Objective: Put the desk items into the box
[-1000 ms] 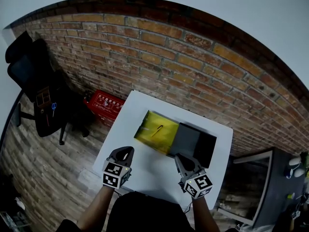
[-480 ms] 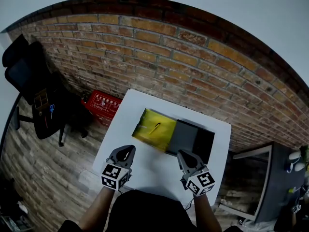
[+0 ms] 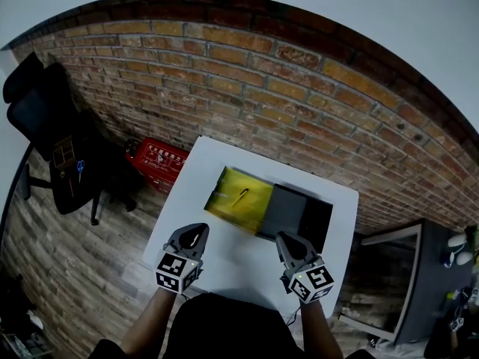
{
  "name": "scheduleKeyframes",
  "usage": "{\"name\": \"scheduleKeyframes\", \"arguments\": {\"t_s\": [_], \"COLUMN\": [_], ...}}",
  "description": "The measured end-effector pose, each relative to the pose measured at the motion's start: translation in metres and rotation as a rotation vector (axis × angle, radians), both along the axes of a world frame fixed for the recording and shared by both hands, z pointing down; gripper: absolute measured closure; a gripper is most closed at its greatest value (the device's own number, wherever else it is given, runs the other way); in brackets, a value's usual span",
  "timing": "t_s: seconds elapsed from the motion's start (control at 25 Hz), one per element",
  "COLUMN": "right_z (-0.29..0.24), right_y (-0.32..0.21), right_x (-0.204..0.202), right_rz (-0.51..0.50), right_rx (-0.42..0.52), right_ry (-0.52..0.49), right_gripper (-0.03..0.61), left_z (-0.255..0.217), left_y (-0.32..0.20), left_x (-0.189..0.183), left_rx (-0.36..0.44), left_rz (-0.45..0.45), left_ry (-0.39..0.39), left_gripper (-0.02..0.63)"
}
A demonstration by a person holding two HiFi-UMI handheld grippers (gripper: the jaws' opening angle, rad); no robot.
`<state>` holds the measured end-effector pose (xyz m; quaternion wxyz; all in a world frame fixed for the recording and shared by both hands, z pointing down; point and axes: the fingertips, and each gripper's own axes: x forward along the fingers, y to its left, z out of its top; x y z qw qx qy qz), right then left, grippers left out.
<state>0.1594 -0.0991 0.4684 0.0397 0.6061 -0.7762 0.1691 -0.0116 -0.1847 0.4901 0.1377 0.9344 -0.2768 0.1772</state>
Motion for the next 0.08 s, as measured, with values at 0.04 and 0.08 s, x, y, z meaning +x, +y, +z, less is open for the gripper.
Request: {"name": "scheduleKeyframes", "arguments": {"t_s": [0.04,0.08], "right_z": [0.0003,0.0006], "right_y": [0.0002,0.0003], "right_x": [0.0007,0.0015], "right_rz": [0.000,0.001], "right_rx": [0.000,0.000], "right_ry": [0.001,0.002], "right_gripper": [0.557,0.557], "left_z": [0.0003,0.0005], "left_y": [-0.0001,-0.0003], "left_x": [-0.0010,-0.0019], "left_rx": [0.000,-0.001], "left_rz": [-0.002,-0.005], "left_ry": [0.001,0.002], "left_gripper": [0.598,0.598]}}
